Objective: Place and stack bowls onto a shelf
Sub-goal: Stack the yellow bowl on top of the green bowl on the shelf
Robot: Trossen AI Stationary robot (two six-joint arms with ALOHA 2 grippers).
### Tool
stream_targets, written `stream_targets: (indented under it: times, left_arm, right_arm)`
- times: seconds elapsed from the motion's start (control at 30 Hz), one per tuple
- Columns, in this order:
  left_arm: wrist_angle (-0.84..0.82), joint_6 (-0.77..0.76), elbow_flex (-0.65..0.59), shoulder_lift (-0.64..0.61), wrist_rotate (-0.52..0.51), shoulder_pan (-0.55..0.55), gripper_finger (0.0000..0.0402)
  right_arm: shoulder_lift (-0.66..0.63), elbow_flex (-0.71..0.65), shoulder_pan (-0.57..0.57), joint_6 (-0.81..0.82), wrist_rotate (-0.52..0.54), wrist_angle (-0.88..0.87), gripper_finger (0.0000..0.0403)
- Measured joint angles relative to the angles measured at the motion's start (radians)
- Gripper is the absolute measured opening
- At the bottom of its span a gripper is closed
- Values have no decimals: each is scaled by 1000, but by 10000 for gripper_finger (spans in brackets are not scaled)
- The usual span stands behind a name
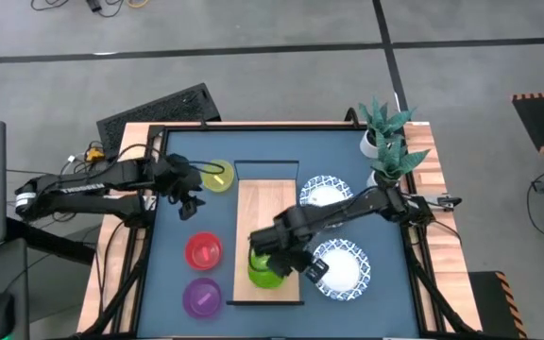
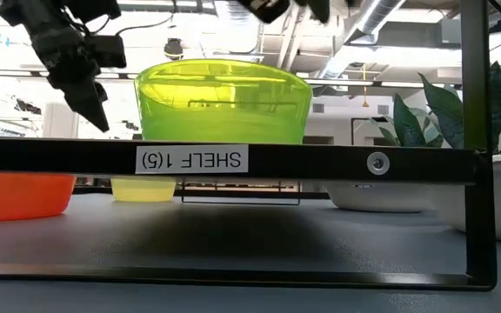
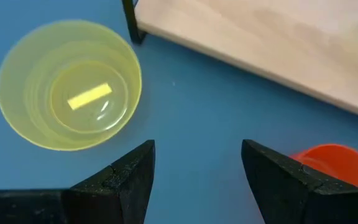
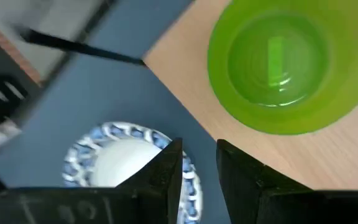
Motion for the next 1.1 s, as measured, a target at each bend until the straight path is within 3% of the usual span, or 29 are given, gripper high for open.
stream_targets:
  times: [0.1,0.23,0.57,0.73,0.83,1.1]
  left_arm:
    - [17,-22,0,70,2,0,224]
    - [59,-191,57,193,25,0,224]
    - [-17,-285,205,392,-382,0,224]
    - [-32,-508,208,392,-479,26,224]
    - [-42,-563,208,392,-486,77,224]
    - [3,-398,166,392,-338,329,224]
  right_arm:
    - [-46,0,-23,33,-1,9,122]
    - [-105,0,-49,88,-1,14,122]
    - [-194,0,-69,228,4,45,121]
    - [-190,0,-65,279,6,52,121]
    - [-186,0,-62,292,8,55,121]
    - [-185,0,-68,295,59,104,121]
